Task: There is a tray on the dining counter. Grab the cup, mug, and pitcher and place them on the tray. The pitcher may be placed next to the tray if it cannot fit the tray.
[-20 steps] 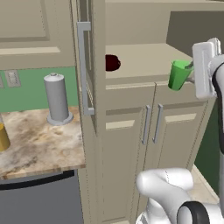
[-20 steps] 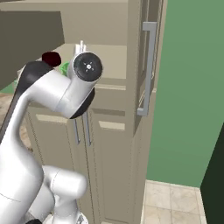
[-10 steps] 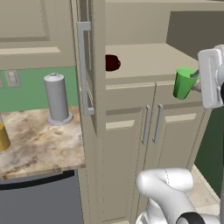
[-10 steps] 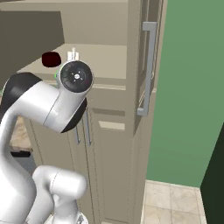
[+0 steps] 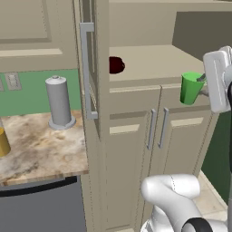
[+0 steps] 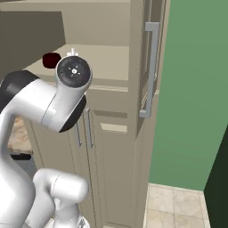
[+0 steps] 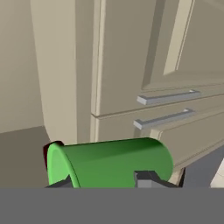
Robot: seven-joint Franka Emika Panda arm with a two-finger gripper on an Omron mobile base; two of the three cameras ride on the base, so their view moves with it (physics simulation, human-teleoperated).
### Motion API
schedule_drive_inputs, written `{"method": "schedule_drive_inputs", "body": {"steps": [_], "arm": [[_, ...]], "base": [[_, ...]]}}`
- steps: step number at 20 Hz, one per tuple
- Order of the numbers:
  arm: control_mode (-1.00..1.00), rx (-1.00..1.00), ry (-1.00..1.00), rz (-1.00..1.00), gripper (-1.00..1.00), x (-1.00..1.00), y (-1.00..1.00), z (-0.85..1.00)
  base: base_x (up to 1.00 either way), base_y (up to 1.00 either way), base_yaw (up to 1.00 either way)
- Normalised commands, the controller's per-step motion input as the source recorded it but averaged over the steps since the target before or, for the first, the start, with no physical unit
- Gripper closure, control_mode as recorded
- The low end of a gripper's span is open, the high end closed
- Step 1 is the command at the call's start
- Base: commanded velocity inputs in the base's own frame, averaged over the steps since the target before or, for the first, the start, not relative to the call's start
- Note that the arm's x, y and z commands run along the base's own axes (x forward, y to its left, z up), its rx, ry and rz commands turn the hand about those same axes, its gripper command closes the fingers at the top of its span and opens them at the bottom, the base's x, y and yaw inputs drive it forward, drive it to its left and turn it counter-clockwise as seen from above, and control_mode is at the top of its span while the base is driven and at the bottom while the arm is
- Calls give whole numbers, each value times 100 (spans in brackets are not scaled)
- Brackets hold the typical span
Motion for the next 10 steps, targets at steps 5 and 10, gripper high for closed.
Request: {"method": "schedule_drive_inputs", "body": {"steps": [5, 10], "arm": [[-100, 0, 2, 0, 100, -3, 0, 0], [100, 0, 0, 0, 100, -5, 0, 0]], "base": [[0, 0, 0], [-12, 0, 0]]}}
